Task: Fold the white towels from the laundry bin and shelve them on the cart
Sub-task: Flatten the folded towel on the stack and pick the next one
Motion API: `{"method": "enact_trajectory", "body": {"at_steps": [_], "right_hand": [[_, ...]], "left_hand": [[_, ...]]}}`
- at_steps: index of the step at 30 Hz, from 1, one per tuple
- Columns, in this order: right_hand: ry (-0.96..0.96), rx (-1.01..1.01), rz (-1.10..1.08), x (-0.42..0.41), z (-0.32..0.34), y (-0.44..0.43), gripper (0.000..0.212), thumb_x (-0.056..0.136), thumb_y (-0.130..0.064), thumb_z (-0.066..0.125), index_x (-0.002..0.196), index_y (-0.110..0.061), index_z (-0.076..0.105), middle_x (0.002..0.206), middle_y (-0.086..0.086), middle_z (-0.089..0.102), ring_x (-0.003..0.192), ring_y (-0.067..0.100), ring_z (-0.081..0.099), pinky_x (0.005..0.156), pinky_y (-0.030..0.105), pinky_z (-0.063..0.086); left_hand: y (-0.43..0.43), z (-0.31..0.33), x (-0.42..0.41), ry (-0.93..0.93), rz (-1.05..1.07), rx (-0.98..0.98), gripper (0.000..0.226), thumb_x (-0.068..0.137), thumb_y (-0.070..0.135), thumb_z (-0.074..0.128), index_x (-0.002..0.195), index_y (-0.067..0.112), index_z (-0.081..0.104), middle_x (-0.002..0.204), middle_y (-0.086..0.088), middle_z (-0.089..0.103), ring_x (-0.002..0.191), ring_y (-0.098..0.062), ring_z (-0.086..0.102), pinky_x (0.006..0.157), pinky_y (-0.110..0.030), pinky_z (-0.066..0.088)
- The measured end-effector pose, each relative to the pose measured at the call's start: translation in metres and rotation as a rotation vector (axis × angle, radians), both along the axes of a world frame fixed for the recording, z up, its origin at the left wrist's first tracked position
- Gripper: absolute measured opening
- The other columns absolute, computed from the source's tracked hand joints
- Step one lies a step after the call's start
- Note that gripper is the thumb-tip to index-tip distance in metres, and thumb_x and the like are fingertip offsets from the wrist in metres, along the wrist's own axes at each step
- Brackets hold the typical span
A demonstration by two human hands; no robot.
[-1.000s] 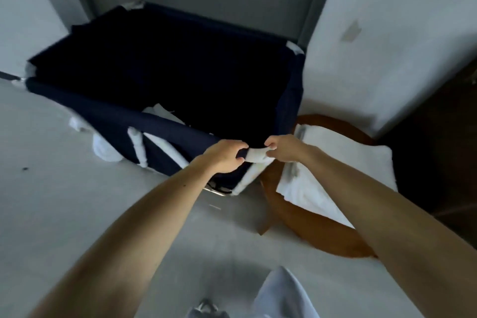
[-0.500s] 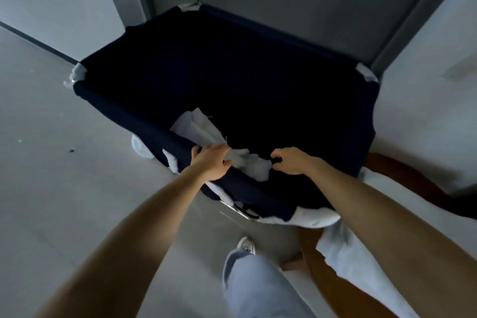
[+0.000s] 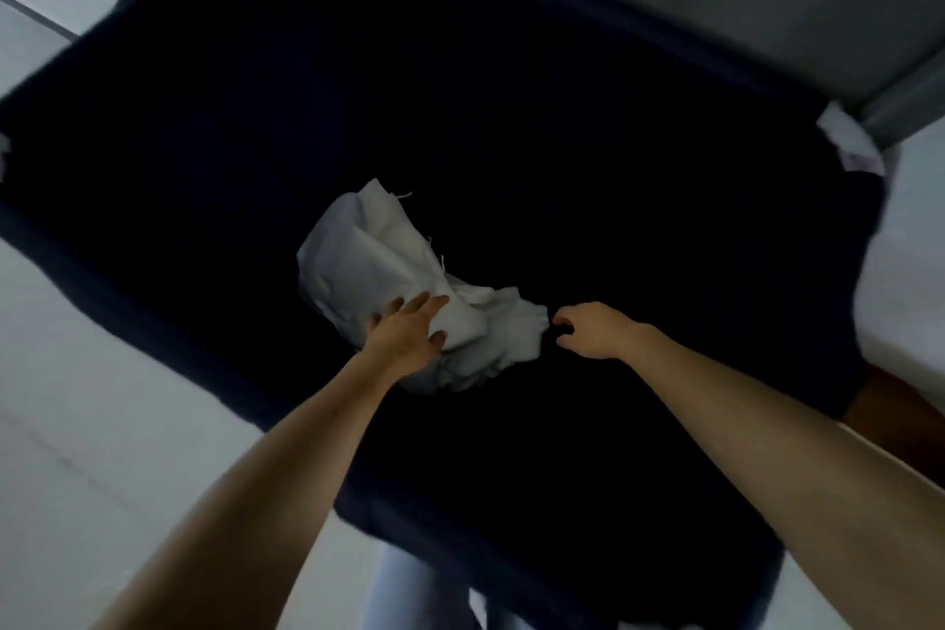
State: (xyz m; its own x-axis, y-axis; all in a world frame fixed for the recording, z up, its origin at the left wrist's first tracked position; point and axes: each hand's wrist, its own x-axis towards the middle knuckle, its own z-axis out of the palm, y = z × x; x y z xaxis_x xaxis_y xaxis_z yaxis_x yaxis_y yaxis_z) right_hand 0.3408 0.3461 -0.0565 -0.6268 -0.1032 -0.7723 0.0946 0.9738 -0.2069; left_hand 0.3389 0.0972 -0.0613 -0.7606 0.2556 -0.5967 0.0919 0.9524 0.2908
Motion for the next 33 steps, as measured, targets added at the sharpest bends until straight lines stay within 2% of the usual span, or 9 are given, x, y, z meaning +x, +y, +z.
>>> {"method": "enact_trajectory", "body": {"at_steps": [9,15,18,21,24,26,28,31,33], "right_hand": [[-0.13,-0.069,-0.113,-0.065,-0.154,-0.009,0.046,0.098,-0.025,0.045,0.142,-0.018,0.036,0.142,0.013,0.042,0.124,0.026,0.045,0.097,0.026,0.038],[-0.198,-0.041,-0.193,-0.088,-0.277,-0.01,0.048,0.099,-0.022,0.044,0.144,-0.014,0.033,0.145,0.012,0.038,0.129,0.025,0.04,0.096,0.024,0.036],[-0.195,-0.03,-0.216,-0.092,-0.325,-0.007,0.052,0.098,-0.023,0.045,0.146,-0.017,0.027,0.146,0.01,0.035,0.13,0.024,0.039,0.097,0.024,0.036],[-0.184,-0.04,-0.286,-0.098,-0.37,-0.004,0.051,0.098,-0.019,0.045,0.145,-0.011,0.028,0.145,0.013,0.035,0.13,0.025,0.039,0.097,0.024,0.036],[-0.13,-0.064,-0.4,-0.1,-0.411,0.003,0.054,0.095,-0.014,0.049,0.145,-0.011,0.028,0.147,0.012,0.033,0.133,0.025,0.035,0.101,0.024,0.032],[-0.099,-0.097,-0.448,-0.099,-0.435,0.009,0.061,0.093,-0.013,0.053,0.147,-0.013,0.025,0.149,0.011,0.03,0.134,0.025,0.032,0.103,0.024,0.029],[-0.027,-0.084,-0.436,-0.099,-0.454,0.015,0.067,0.09,-0.015,0.057,0.148,-0.017,0.022,0.152,0.01,0.025,0.137,0.026,0.027,0.11,0.031,0.027],[0.026,0.052,-0.326,-0.101,-0.468,0.021,0.071,0.092,-0.021,0.054,0.15,-0.021,0.013,0.156,0.005,0.013,0.142,0.029,0.009,0.115,0.042,0.014],[-0.008,0.108,-0.278,-0.101,-0.473,0.02,0.07,0.093,-0.024,0.053,0.15,-0.019,0.013,0.154,0.008,0.016,0.14,0.031,0.014,0.113,0.044,0.017]], "left_hand": [[-0.002,-0.139,-0.076,-0.099,-0.043,-0.06,0.057,0.098,0.04,0.039,0.148,0.04,0.011,0.158,0.009,0.01,0.145,-0.023,0.008,0.112,-0.044,0.018],[0.005,-0.246,-0.112,-0.035,-0.206,-0.057,0.06,0.097,0.044,0.037,0.149,0.037,0.007,0.158,0.008,0.007,0.146,-0.017,0.003,0.11,-0.037,0.017],[0.01,-0.294,-0.127,0.039,-0.248,-0.005,0.068,0.084,0.055,0.025,0.146,0.027,0.03,0.152,-0.004,0.031,0.141,-0.029,0.027,0.104,-0.046,0.029],[0.019,-0.345,-0.139,0.17,-0.326,0.097,0.061,0.075,0.043,0.036,0.119,0.012,0.065,0.119,-0.015,0.065,0.102,-0.038,0.065,0.073,-0.054,0.05],[0.03,-0.386,-0.145,0.214,-0.397,0.103,0.058,0.074,0.041,0.04,0.116,0.011,0.066,0.114,-0.017,0.066,0.096,-0.038,0.067,0.078,-0.051,0.05],[0.037,-0.409,-0.143,0.25,-0.415,0.096,0.059,0.075,0.044,0.04,0.117,0.012,0.066,0.115,-0.015,0.067,0.098,-0.037,0.067,0.089,-0.041,0.037],[0.046,-0.423,-0.141,0.27,-0.397,0.094,0.058,0.076,0.046,0.039,0.115,0.012,0.067,0.113,-0.013,0.068,0.096,-0.035,0.068,0.088,-0.04,0.027],[0.058,-0.432,-0.143,0.305,-0.357,0.093,0.058,0.078,0.045,0.038,0.115,0.011,0.066,0.113,-0.011,0.068,0.092,-0.031,0.069,0.087,-0.041,0.046],[0.058,-0.438,-0.143,0.279,-0.352,0.094,0.059,0.078,0.045,0.038,0.118,0.012,0.065,0.114,-0.011,0.068,0.09,-0.03,0.069,0.082,-0.045,0.05]]}}
